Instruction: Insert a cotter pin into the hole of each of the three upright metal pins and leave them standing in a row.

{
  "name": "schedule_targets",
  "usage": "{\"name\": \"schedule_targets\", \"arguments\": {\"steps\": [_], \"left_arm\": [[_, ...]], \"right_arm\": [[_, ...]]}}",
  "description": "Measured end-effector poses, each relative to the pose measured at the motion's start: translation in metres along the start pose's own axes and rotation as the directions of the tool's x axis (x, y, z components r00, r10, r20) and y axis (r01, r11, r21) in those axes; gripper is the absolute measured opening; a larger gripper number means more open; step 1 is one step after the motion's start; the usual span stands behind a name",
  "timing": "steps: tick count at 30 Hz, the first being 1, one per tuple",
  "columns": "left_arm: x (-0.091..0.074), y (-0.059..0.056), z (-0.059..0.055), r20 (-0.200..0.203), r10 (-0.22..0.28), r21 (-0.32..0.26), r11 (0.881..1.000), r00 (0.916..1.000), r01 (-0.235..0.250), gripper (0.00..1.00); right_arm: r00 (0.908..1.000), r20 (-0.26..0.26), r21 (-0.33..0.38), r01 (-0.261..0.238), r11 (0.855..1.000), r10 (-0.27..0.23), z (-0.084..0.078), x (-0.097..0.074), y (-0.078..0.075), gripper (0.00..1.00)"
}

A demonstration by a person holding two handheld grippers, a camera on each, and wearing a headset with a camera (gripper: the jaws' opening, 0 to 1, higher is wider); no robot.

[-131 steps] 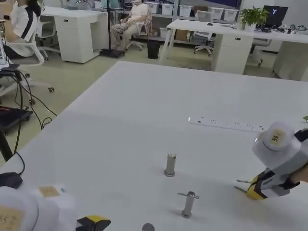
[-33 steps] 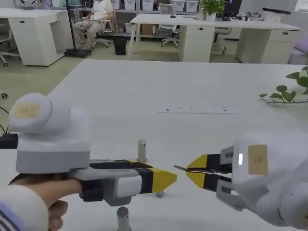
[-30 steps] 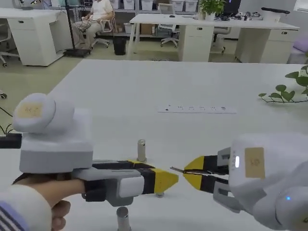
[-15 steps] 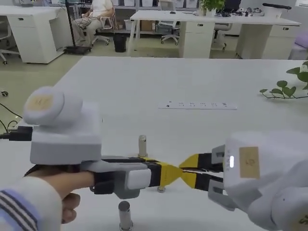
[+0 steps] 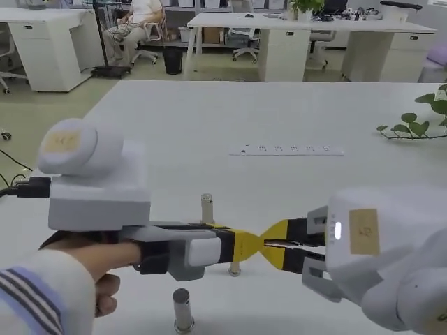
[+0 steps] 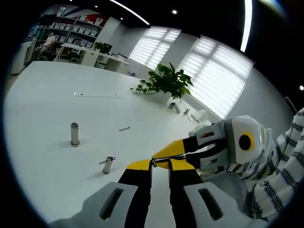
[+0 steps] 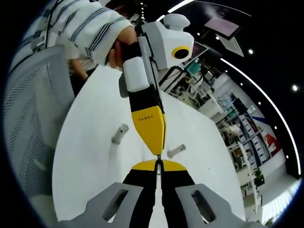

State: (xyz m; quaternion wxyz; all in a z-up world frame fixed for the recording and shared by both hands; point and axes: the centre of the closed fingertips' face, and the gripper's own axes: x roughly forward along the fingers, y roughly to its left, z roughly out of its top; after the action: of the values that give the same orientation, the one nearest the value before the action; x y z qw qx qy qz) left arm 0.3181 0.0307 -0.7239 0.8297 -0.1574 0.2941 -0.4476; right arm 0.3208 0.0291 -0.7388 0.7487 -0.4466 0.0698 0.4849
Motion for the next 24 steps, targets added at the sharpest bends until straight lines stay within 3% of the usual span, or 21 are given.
{"name": "schedule_targets", "arguments": {"steps": [14, 24], "left_arm": [[0.0025, 0.0036, -0.0064, -0.037, 0.029, -0.001, 1.000, 0.9989, -0.029, 0.01], [0.0047, 0.0042, -0.0026, -0.023, 0.031, -0.003, 0.999, 0.9992, -0.031, 0.05]], "right_arm": [[1.0000, 0.002, 0.001, 0.006, 1.000, -0.006, -0.0022, -0.0027, -0.0020, 0.02], [0.9999, 0.005, 0.003, 0.010, 1.000, -0.010, -0.0005, -0.0029, -0.0033, 0.02]]}}
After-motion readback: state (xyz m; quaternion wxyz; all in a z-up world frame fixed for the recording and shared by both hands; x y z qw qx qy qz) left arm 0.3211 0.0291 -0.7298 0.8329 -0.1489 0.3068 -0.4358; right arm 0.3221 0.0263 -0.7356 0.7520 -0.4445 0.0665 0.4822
